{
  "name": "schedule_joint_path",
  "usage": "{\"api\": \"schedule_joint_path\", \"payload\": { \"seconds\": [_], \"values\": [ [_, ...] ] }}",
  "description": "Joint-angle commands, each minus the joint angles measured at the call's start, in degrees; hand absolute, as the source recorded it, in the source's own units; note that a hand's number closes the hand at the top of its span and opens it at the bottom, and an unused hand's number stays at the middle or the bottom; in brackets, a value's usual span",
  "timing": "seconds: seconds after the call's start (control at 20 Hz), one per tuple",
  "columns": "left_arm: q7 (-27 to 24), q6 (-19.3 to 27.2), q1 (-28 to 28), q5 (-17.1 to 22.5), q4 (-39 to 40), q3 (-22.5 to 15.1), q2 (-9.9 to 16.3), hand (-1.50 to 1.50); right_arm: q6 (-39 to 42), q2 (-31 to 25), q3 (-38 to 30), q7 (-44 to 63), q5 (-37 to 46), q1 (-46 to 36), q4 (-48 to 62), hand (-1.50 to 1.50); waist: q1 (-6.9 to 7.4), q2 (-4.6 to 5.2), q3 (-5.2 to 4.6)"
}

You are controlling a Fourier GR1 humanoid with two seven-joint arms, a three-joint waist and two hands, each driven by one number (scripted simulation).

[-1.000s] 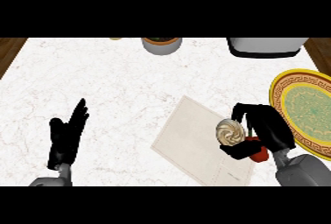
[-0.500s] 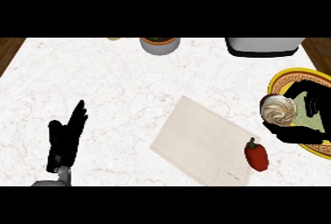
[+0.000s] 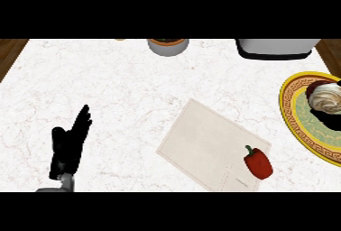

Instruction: Pick the cupcake from the placemat and place it in the plate

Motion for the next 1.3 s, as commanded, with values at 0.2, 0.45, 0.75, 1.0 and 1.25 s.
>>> {"api": "schedule_joint_path", "payload": {
  "seconds": [0.2, 0.45, 0.75, 1.0, 1.25],
  "values": [
    [1.4, -0.63, -0.71, -0.4, -1.17, 1.27, 0.39, 0.0, 2.77, -2.17, -5.71, -8.52, 0.19, -9.15, 21.2, 1.5, 0.59, 0.14, 0.02],
    [2.66, 0.72, -5.29, -1.39, 2.58, 0.97, -1.71, 0.0, -0.6, -1.38, -5.46, -16.66, 3.8, -9.99, 34.68, 1.5, 0.56, 0.28, 0.05],
    [3.08, -1.39, -4.53, 0.08, 2.25, 1.6, -1.08, 0.0, 5.6, -0.29, -3.51, -20.68, 3.22, -13.03, 45.04, 1.5, 0.52, 0.2, 0.05],
    [3.05, -0.04, -6.91, -1.39, 2.43, 0.99, -1.84, 0.0, 15.38, -5.99, -2.53, -25.6, 4.53, -18.38, 59.33, -1.5, 1.4, 0.63, 0.13],
    [1.58, -1.34, -2.85, -1.51, 0.68, 0.47, -1.49, 0.0, 13.99, -3.81, -2.83, -35.22, 5.53, -23.57, 68.11, -1.5, 1.43, 0.46, 0.12]
  ]
}}
